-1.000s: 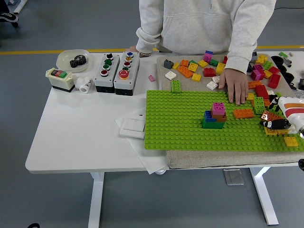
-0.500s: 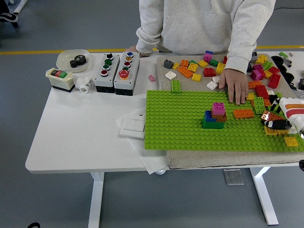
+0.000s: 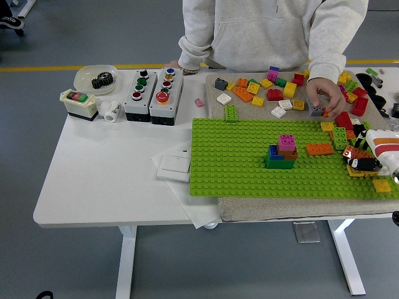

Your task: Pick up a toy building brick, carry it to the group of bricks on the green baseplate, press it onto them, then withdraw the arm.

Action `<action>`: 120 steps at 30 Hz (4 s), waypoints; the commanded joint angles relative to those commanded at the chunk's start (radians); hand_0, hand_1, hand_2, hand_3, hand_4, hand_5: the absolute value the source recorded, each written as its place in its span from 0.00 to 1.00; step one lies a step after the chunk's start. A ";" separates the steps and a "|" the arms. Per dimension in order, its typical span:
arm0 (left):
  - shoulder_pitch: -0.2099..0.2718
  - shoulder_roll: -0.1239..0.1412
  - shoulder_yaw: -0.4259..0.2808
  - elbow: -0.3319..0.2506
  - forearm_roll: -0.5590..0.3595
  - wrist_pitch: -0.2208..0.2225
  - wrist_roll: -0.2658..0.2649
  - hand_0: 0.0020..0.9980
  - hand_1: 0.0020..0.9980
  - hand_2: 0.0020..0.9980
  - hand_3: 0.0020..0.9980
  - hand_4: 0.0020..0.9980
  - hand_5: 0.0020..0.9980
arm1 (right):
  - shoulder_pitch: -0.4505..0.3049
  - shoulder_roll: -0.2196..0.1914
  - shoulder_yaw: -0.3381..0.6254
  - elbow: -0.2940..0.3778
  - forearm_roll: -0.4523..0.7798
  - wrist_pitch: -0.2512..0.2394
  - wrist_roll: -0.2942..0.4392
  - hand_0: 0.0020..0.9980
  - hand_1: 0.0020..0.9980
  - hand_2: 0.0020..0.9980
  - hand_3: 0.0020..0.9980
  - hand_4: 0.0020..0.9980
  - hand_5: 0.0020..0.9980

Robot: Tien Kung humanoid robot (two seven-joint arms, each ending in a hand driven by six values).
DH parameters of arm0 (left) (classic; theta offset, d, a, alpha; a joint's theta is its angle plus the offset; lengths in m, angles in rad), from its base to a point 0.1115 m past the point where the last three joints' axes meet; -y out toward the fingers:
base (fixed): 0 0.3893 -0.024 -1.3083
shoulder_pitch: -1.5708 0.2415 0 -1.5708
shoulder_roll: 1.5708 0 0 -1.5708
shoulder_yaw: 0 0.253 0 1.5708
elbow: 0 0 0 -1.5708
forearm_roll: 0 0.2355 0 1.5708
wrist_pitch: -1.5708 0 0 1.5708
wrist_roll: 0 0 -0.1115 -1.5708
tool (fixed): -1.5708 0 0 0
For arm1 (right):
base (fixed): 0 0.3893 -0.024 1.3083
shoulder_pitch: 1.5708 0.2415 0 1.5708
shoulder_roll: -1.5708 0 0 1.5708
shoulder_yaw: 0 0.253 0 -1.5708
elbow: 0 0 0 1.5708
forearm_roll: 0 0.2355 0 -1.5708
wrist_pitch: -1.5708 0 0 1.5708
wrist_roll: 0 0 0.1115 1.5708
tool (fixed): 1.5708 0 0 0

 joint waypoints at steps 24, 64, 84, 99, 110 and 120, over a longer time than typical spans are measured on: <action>-0.005 0.000 0.007 -0.001 -0.001 0.002 0.002 0.87 0.86 0.86 0.65 0.73 0.62 | 0.004 0.002 -0.017 -0.011 -0.002 -0.029 0.020 0.30 0.35 0.46 0.50 0.83 0.40; -0.004 0.000 -0.002 0.001 0.018 0.006 0.002 0.87 0.86 0.86 0.65 0.74 0.62 | -0.005 -0.043 0.048 0.080 -0.056 -0.054 0.040 0.27 0.33 0.44 0.50 0.75 0.39; 0.001 0.000 -0.009 0.003 0.025 0.010 0.000 0.87 0.86 0.86 0.65 0.74 0.62 | -0.043 -0.120 0.137 0.279 -0.100 -0.050 0.050 0.27 0.33 0.44 0.50 0.75 0.39; 0.001 0.000 -0.010 0.004 0.028 0.011 -0.001 0.87 0.85 0.86 0.65 0.74 0.62 | -0.079 -0.181 0.171 0.443 -0.157 -0.023 0.057 0.27 0.33 0.44 0.51 0.75 0.40; 0.003 0.000 -0.016 0.004 0.038 0.008 -0.002 0.87 0.85 0.86 0.65 0.74 0.62 | -0.080 -0.244 0.164 0.609 -0.243 0.002 0.084 0.27 0.33 0.45 0.51 0.77 0.41; 0.003 0.001 -0.007 0.004 0.023 0.007 -0.004 0.87 0.85 0.86 0.65 0.73 0.62 | -0.071 -0.222 0.162 0.587 -0.243 0.020 0.080 0.27 0.35 0.46 0.52 0.78 0.40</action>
